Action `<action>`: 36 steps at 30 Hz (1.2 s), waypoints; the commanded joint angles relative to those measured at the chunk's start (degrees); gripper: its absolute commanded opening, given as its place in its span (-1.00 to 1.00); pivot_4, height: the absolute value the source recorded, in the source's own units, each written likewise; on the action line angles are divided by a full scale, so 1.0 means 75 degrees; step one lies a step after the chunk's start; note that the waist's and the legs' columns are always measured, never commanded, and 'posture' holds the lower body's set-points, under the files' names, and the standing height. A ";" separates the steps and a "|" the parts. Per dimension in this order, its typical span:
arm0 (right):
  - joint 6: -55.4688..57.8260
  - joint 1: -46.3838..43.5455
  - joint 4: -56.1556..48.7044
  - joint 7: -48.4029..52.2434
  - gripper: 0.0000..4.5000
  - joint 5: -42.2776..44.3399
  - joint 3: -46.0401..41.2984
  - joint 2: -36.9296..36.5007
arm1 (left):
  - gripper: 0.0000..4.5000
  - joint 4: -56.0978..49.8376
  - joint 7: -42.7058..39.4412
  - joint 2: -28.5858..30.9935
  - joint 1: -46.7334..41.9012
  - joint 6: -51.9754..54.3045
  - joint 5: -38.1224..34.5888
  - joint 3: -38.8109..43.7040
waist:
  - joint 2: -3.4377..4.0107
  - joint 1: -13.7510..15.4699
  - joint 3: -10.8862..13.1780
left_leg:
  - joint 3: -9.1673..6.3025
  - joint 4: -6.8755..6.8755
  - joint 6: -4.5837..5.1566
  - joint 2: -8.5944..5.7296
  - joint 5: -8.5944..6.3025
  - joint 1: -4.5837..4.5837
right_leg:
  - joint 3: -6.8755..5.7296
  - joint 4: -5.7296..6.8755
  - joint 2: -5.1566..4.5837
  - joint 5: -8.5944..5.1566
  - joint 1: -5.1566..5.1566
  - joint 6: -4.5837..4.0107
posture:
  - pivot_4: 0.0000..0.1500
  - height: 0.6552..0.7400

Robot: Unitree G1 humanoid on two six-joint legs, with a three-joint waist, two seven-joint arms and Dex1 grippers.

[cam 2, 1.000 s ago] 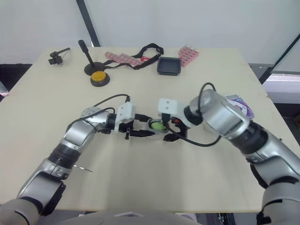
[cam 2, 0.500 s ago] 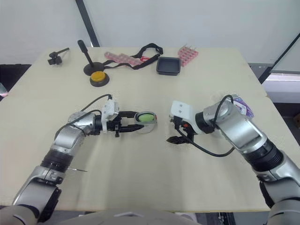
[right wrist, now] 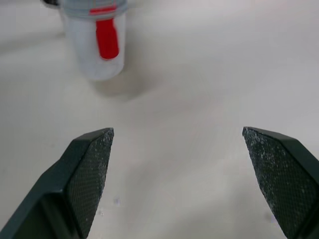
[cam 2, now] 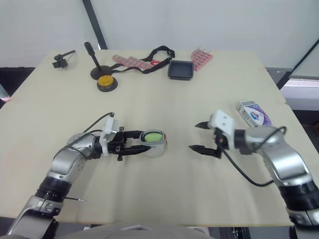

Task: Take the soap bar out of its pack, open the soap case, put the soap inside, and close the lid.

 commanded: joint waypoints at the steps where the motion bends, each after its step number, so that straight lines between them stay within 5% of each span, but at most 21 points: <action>1: -0.1193 0.1230 0.0105 -0.0008 0.98 0.0544 -0.1629 0.0421 | -0.09 -0.0119 -0.0189 -0.0051 -0.0041 -0.0407 -0.0020 0.0041 | 0.0001 0.0043 0.0000 | 0.0000 0.0000 0.0009 -0.0002 -0.0005 -0.0008 | -0.0005 -0.0008 -0.0006 0.0000 0.0000 0.0000 | 1.00 0.74; 16: -0.3346 0.4319 0.2690 -0.0226 0.98 0.0600 -0.4252 0.1124 | -0.09 0.0874 -0.0983 -0.0261 -0.0487 -0.1381 0.0434 -0.0359 | 0.0017 -0.0247 -0.0009 | 0.0007 0.0014 0.0033 -0.0018 -0.0013 -0.0009 | -0.0002 -0.0019 -0.0032 -0.0006 -0.0005 -0.0008 | 1.00 0.74; 25: -0.3624 0.4041 0.3328 -0.0021 0.98 0.0312 -0.4134 0.0152 | -0.09 0.1509 -0.1028 -0.0365 -0.0760 -0.1903 0.0744 -0.0390 | 0.0031 -0.0250 -0.0018 | 0.0007 0.0015 0.0049 -0.0032 -0.0011 -0.0007 | -0.0003 -0.0020 -0.0044 -0.0005 0.0001 -0.0007 | 1.00 0.74; 36: -0.0652 0.2434 0.1279 -0.0598 0.98 0.0229 -0.2573 -0.1610 | -0.09 0.1602 -0.0726 -0.0483 -0.0844 -0.1989 0.0843 -0.0339 | 0.0034 -0.0131 -0.0020 | 0.0006 0.0037 0.0061 -0.0036 -0.0009 -0.0009 | -0.0019 -0.0010 -0.0046 -0.0004 0.0010 -0.0005 | 1.00 0.74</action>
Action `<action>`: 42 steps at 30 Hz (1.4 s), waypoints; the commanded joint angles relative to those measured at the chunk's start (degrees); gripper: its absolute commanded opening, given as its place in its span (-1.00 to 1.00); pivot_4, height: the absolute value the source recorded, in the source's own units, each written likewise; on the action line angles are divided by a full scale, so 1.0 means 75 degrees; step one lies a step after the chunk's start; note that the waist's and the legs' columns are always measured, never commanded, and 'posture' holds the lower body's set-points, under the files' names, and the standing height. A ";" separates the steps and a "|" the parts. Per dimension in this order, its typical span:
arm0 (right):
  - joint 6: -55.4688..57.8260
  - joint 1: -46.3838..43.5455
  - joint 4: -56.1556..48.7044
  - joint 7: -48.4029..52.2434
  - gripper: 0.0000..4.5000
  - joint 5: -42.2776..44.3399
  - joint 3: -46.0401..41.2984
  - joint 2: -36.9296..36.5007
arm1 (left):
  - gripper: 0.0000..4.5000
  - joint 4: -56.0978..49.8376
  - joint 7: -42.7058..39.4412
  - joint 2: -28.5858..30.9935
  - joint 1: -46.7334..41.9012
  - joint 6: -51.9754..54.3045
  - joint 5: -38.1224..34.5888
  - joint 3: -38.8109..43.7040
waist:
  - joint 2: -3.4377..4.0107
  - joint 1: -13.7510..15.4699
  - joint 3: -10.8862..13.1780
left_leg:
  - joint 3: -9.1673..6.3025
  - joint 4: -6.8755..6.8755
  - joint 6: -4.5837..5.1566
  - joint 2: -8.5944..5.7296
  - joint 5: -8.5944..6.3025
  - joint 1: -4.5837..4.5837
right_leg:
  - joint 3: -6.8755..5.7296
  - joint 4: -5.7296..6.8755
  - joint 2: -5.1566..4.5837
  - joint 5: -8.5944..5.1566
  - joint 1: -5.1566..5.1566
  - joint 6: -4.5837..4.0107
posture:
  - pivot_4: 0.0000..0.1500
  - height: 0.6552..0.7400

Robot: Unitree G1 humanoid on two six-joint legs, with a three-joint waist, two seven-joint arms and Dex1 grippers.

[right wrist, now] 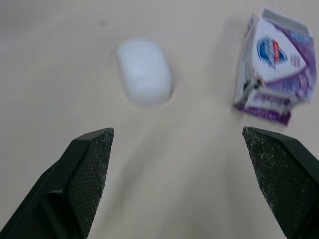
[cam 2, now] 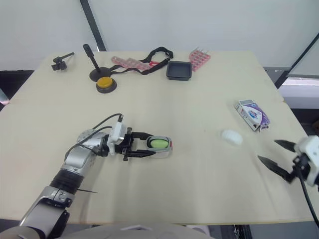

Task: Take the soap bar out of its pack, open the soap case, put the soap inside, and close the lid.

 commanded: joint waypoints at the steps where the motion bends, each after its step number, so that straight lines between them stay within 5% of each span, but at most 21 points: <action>1: 0.1466 -0.0682 -0.0930 -0.0349 0.98 -0.0031 0.0784 -0.0602 | -0.09 -0.0148 0.0121 0.0076 -0.0041 0.0039 0.0052 0.0066 | -0.0002 0.0015 0.0001 | -0.0003 0.0000 0.0001 0.0000 0.0000 -0.0001 | -0.0001 0.0000 0.0000 0.0000 0.0000 0.0000 | 1.00 0.74; 12: 0.3988 -0.3077 -0.1314 -0.0920 0.98 -0.0320 0.2786 -0.1111 | -0.09 -0.0337 0.0271 0.0083 0.0020 0.0269 0.0078 0.0007 | 0.0000 0.0026 0.0004 | 0.0000 0.0005 0.0004 0.0001 -0.0002 -0.0008 | 0.0004 0.0001 0.0000 0.0000 -0.0004 0.0000 | 1.00 0.74; 42: 0.5953 -0.6578 -0.0066 0.0581 0.98 -0.1870 0.6567 -0.1968 | -0.09 -0.0384 0.0534 -0.0002 0.0036 0.0388 0.0191 -0.0085 | 0.0002 0.0084 0.0007 | 0.0008 0.0009 0.0003 0.0004 -0.0001 -0.0013 | 0.0021 0.0007 0.0000 0.0000 -0.0006 -0.0002 | 1.00 0.74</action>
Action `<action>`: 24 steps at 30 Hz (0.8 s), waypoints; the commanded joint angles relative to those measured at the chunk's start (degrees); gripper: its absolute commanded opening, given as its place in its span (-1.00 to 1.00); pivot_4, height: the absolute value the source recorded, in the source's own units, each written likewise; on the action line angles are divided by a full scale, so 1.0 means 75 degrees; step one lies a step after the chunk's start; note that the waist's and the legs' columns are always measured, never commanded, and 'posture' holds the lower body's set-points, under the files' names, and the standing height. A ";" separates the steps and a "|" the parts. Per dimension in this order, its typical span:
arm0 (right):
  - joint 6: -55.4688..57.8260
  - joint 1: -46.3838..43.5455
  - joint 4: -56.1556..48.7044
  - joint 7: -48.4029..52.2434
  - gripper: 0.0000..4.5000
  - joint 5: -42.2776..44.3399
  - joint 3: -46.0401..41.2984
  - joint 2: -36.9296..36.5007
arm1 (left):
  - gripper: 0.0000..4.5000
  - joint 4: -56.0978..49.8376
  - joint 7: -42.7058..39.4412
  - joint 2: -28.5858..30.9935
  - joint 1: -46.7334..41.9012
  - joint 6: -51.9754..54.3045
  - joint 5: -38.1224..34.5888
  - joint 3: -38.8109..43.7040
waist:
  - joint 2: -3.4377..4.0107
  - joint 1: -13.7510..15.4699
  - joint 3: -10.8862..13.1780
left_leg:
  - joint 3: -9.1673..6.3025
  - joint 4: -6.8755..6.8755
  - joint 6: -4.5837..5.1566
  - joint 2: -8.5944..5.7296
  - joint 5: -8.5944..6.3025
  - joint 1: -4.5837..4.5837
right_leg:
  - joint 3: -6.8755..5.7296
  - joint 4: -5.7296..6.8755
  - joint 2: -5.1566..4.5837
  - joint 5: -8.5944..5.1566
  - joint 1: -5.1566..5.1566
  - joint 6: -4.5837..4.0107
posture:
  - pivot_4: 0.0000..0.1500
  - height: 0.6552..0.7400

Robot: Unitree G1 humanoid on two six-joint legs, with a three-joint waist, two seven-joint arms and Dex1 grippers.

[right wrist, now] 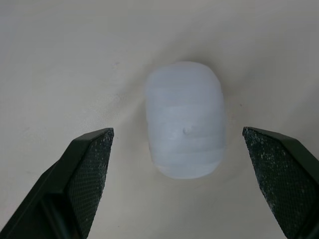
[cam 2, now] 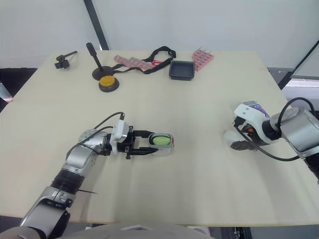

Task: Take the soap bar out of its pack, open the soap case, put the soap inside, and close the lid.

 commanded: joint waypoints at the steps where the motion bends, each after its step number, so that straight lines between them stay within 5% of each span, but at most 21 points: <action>1: -0.0043 -0.0274 0.0105 0.0045 0.98 -0.0227 0.0039 0.0089 | -0.09 -0.0105 0.0082 0.0030 0.0011 0.0020 0.0088 -0.0031 | 0.0000 -0.0002 0.0000 | 0.0001 0.0001 0.0000 0.0000 0.0000 0.0000 | 0.0000 0.0001 0.0000 0.0000 0.0000 0.0000 | 1.00 0.74; 12: -0.0070 -0.0349 0.0289 0.0014 0.98 -0.0391 0.0105 0.0369 | -0.09 -0.0063 0.0112 0.0033 -0.0017 0.0020 0.0100 -0.0043 | 0.0000 0.0004 0.0000 | 0.0002 0.0004 0.0000 0.0003 0.0000 0.0001 | -0.0001 0.0005 0.0001 0.0000 0.0000 0.0000 | 1.00 0.74; 20: -0.0290 -0.0264 0.0396 0.0039 -0.12 -0.0631 0.0182 0.0381 | -0.09 -0.0027 0.0128 0.0037 -0.0030 0.0009 0.0122 -0.0043 | 0.0000 0.0004 0.0000 | 0.0004 0.0005 0.0000 0.0004 0.0000 0.0000 | -0.0001 0.0006 0.0001 0.0000 0.0000 -0.0001 | 1.00 0.74; 24: -0.0384 -0.0242 0.0403 0.0085 -0.14 -0.0683 0.0207 0.0363 | -0.09 -0.0019 0.0147 0.0045 -0.0034 0.0016 0.0134 -0.0037 | 0.0000 0.0004 0.0000 | 0.0004 0.0005 0.0000 0.0004 0.0000 0.0000 | -0.0001 0.0006 0.0001 0.0000 0.0000 -0.0001 | 1.00 0.74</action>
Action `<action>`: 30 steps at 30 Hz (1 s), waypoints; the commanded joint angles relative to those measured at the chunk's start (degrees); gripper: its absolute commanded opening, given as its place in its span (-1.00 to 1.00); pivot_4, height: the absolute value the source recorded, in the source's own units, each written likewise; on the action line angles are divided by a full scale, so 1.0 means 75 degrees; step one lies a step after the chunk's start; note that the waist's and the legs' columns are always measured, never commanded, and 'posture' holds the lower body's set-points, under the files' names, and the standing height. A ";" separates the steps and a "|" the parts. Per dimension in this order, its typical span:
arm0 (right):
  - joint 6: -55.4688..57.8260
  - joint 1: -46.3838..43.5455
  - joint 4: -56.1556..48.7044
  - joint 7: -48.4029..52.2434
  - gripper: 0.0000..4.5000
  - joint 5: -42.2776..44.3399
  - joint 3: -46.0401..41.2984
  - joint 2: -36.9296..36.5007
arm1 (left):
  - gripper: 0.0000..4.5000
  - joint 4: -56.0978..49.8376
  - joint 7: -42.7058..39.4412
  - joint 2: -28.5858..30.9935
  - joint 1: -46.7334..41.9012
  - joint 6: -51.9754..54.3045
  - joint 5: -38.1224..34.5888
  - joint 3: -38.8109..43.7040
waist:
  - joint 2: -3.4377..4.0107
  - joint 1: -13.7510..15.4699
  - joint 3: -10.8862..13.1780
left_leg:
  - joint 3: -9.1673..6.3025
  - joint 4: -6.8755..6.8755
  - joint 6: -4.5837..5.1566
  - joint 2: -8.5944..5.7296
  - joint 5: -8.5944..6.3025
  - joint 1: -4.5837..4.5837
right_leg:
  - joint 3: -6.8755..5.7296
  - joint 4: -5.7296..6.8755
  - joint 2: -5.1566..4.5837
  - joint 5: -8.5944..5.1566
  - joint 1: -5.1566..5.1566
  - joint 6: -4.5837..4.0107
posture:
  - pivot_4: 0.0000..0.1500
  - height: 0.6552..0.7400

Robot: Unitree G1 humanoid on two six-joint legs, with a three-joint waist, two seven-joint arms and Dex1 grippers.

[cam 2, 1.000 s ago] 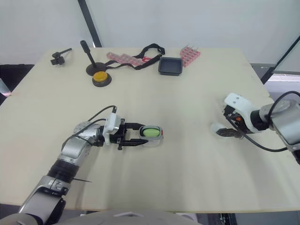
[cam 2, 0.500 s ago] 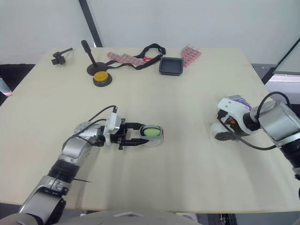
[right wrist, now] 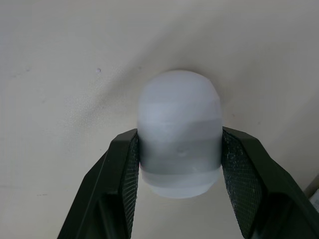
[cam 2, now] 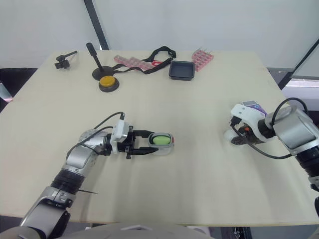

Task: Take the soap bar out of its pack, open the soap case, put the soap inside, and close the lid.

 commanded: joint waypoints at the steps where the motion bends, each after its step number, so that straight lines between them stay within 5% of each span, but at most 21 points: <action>1: -0.0171 0.0032 -0.0047 0.0080 -0.14 -0.0167 -0.0047 -0.0070 | -0.09 -0.0015 0.0090 0.0047 -0.0036 0.0006 0.0137 -0.0021 | 0.0000 0.0000 0.0000 | 0.0000 0.0000 0.0000 0.0000 0.0000 0.0000 | 0.0000 0.0000 0.0000 0.0000 0.0000 0.0000 | 1.00 0.74; 6: -0.0308 -0.0327 -0.0466 0.0426 -0.14 -0.0057 -0.0148 -0.0095 | -0.09 0.0001 0.0103 0.0047 -0.0053 0.0003 0.0136 -0.0009 | 0.0002 -0.0007 0.0000 | 0.0000 0.0001 0.0000 0.0000 0.0000 0.0000 | 0.0000 0.0001 0.0000 0.0000 0.0000 0.0000 | 1.00 0.74; 16: 0.0491 -0.3014 -0.2639 0.1819 -0.14 0.0879 0.0316 0.0569 | -0.09 0.0337 0.0251 -0.0091 -0.0261 -0.0156 0.0261 0.0032 | -0.0009 0.0012 0.0000 | 0.0001 0.0010 0.0002 0.0016 0.0001 0.0002 | -0.0004 0.0022 0.0011 0.0000 -0.0013 0.0000 | 1.00 0.74; 30: 0.1411 -0.4307 -0.3313 0.1475 -0.14 0.1081 0.1632 0.2028 | -0.09 0.0631 0.0414 -0.0256 -0.0367 -0.0374 0.0397 0.0035 | -0.0009 0.0048 0.0000 | 0.0004 0.0016 -0.0049 0.0013 0.0026 0.0001 | 0.0003 0.0039 0.0013 0.0006 -0.0017 0.0008 | 1.00 0.74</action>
